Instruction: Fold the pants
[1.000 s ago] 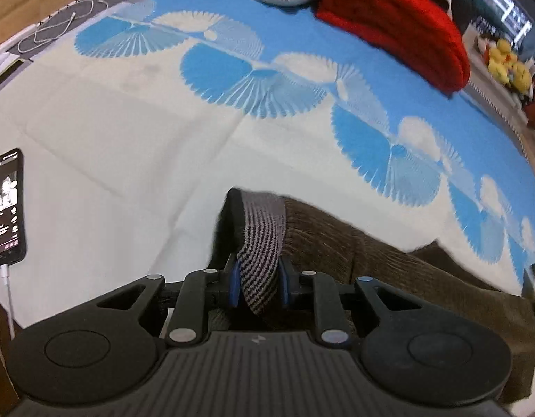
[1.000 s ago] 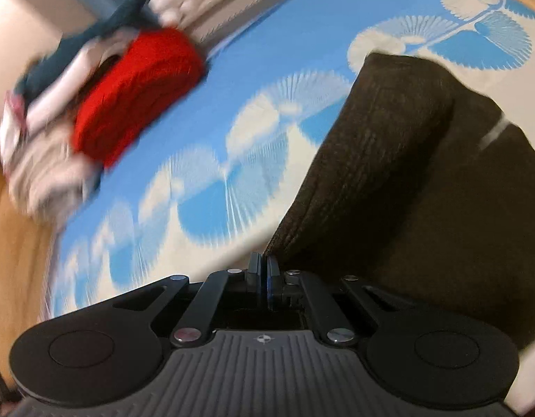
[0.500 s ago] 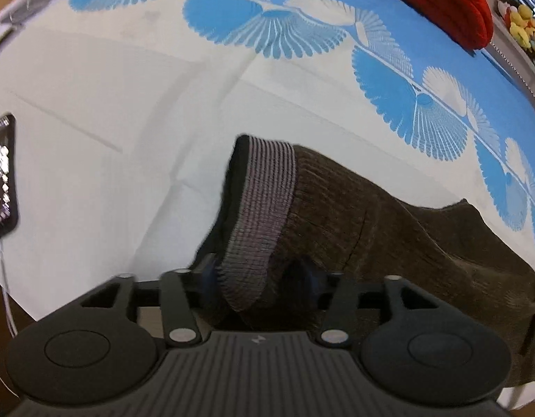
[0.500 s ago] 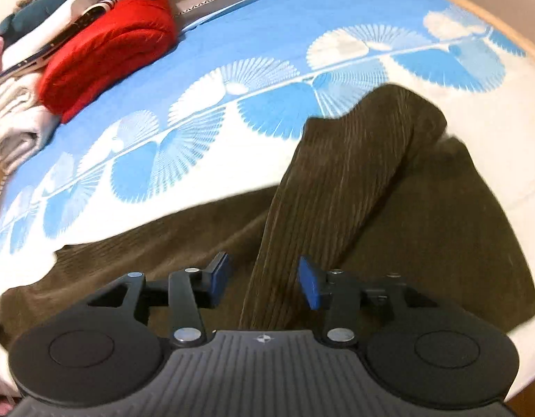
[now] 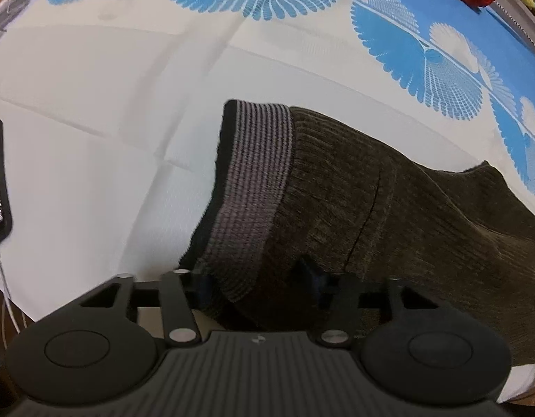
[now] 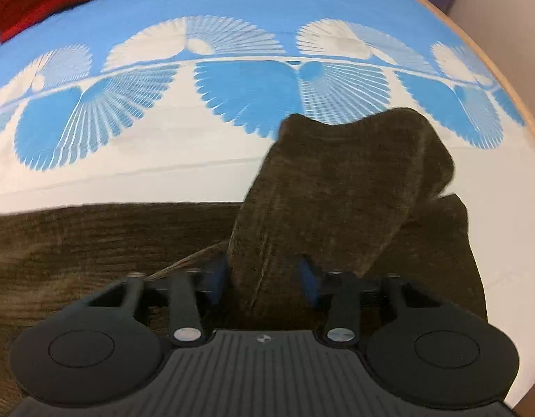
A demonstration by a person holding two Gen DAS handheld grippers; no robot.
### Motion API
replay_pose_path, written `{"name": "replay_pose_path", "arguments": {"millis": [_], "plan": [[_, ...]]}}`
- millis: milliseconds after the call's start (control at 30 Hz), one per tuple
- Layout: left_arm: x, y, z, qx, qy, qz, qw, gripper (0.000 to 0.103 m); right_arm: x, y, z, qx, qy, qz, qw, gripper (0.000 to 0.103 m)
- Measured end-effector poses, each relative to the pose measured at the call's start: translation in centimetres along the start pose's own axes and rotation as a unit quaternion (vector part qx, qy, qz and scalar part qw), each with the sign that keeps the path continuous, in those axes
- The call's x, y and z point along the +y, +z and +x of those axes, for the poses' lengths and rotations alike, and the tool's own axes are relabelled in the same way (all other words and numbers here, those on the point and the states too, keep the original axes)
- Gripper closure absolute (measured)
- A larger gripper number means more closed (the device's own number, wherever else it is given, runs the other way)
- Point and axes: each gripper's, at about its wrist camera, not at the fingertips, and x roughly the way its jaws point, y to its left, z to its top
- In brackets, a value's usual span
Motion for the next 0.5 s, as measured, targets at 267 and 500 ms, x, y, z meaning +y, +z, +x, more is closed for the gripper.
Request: {"name": "replay_pose_path", "arguments": {"millis": [267,500], "plan": [[-0.3,0.2,-4.0,-0.1,-0.01,-0.006,0.9949,0.079,-11.3,-4.9,-8.1,-0.094,0.079,0.242,0.963,0.097],[0.7,-0.4,-3.3,-0.053,-0.012,-0.006,0.9985,0.078,-15.8,-12.9,-5.7,0.073,0.13,0.243,0.958,0.095]]}}
